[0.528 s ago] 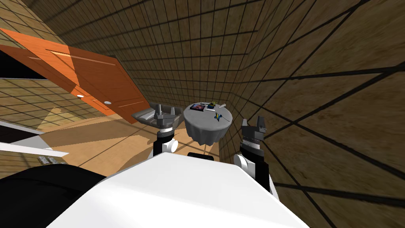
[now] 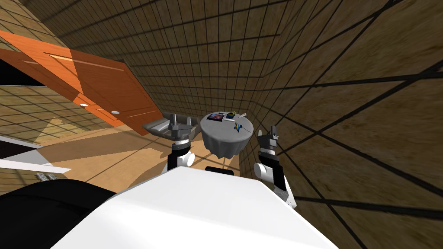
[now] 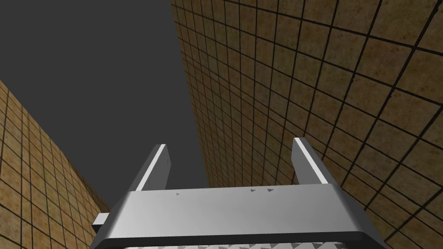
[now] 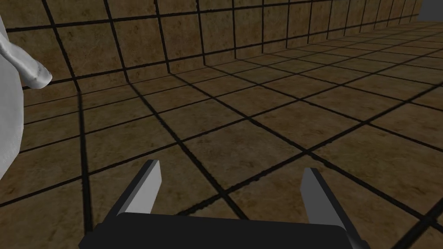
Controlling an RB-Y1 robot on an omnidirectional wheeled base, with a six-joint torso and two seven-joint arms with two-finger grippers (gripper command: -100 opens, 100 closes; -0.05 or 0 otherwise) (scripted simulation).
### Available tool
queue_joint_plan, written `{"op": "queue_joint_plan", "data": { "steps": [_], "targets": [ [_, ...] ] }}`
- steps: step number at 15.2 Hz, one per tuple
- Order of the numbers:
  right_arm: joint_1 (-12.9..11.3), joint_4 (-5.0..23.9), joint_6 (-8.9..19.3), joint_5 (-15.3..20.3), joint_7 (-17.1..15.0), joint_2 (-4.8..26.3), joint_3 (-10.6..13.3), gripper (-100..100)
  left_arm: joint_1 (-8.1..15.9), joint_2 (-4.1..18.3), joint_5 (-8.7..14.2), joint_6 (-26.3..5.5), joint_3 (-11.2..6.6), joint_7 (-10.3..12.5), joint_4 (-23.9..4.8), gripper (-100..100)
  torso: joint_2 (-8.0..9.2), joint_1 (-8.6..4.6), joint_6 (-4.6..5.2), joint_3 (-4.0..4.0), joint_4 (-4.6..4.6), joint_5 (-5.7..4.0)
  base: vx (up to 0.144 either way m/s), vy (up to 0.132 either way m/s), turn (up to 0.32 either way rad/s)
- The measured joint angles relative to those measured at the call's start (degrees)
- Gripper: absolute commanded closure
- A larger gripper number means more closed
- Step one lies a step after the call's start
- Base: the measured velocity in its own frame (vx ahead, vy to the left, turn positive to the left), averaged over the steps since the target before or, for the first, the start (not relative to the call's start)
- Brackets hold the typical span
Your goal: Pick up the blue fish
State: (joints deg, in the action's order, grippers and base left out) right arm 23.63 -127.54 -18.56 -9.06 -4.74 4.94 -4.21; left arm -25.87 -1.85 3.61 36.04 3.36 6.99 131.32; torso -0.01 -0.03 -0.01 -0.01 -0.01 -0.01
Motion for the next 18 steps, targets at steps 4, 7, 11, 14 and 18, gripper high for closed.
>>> {"op": "queue_joint_plan", "data": {
  "steps": [4, 7, 11, 14, 18],
  "targets": [
    [-4.12, 3.48, 4.07, -1.31, -3.05, 1.17, -0.87, -100, 0.00, 0.00, 0.00, 0.00, 0.00, 0.00, 0.00, 0, 0.00, 0.00, 0.00, 0.00, 0.00, 0.01, -0.007, -0.002, -0.020],
    [-7.15, 6.97, 6.67, -2.50, -5.90, 2.32, -1.62, -100, 0.00, 0.00, 0.00, 0.00, 0.00, 0.00, 0.00, 0, 0.00, 0.00, 0.00, 0.00, 0.00, 0.00, -0.005, -0.001, -0.014],
    [-11.55, 11.33, 10.19, -3.70, -8.78, 3.17, -2.38, -100, 0.00, 0.00, 0.00, 0.00, 0.00, 0.00, 0.00, 0, -0.01, 0.01, 0.00, 0.00, 0.00, 0.01, -0.006, -0.001, -0.023],
    [-15.80, 15.92, 13.07, -4.85, -11.72, 3.93, -3.12, -100, 0.00, 0.00, 0.00, 0.00, 0.00, 0.00, 0.00, 0, -0.01, 0.01, -0.01, 0.00, 0.00, 0.01, -0.010, -0.001, -0.027],
    [-19.80, 21.11, 16.59, -6.60, -15.81, 5.32, -3.95, -100, 0.00, 0.00, 0.00, 0.00, 0.00, 0.00, 0.00, 0, 0.00, 0.01, 0.00, 0.00, 0.00, 0.01, -0.007, -0.001, -0.020]
  ]
}}
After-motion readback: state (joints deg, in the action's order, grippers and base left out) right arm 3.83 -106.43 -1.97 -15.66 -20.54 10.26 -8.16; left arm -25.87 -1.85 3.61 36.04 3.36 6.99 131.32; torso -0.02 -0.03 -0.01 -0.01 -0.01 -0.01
